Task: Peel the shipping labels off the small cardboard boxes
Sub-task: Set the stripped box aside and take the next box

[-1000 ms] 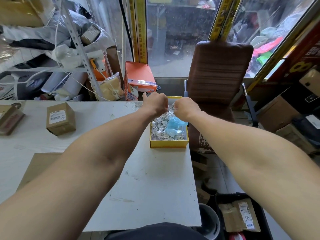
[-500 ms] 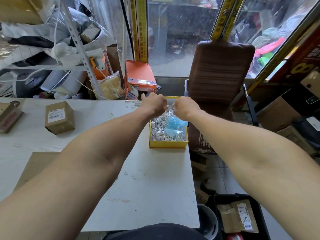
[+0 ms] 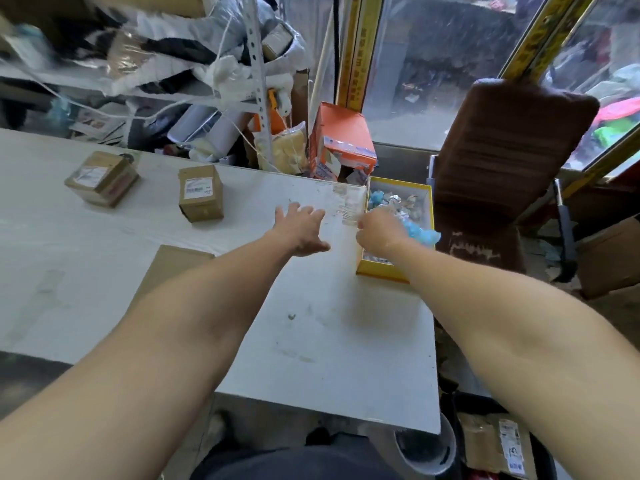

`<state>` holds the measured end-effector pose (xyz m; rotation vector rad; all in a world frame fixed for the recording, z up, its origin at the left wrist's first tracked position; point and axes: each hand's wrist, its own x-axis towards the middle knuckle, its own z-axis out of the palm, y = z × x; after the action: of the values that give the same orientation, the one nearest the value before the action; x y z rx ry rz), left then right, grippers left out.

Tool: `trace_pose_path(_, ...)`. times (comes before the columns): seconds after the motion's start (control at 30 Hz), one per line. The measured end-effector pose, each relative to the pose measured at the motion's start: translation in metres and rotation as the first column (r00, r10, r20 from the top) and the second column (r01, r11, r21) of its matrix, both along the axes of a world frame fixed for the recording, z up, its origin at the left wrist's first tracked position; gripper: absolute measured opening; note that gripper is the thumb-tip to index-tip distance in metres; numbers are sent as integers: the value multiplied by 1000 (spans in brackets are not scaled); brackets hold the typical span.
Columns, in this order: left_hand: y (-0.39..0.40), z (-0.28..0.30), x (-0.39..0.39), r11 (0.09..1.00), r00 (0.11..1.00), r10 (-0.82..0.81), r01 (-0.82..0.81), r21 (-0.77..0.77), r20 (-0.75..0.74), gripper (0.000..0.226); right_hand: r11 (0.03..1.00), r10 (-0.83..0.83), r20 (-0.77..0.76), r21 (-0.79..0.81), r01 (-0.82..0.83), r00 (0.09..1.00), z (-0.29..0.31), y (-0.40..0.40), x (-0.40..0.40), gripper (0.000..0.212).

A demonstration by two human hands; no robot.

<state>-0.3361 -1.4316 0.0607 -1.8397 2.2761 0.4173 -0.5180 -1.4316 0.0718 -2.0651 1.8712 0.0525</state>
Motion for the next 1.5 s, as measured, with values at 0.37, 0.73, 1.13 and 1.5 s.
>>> trace_pose_path(0.37, 100, -6, 226, 991, 988, 129, -126, 40, -81, 108, 991, 103, 70, 73, -108, 992, -21, 94, 201, 56)
trace_pose_path(0.73, 172, -56, 317, 977, 997, 83, -82, 196, 0, 140, 969, 28, 244, 233, -87, 969, -71, 183, 304, 113)
trace_pose_path(1.13, 153, -59, 340, 978, 972, 185, -168, 124, -144, 106, 984, 42, 269, 156, -86, 962, -81, 151, 337, 96)
trace_pose_path(1.5, 79, -10, 389, 950, 938, 295, -308, -48, -183, 106, 977, 209, 308, -32, -209, 928, -31, 52, 385, 94)
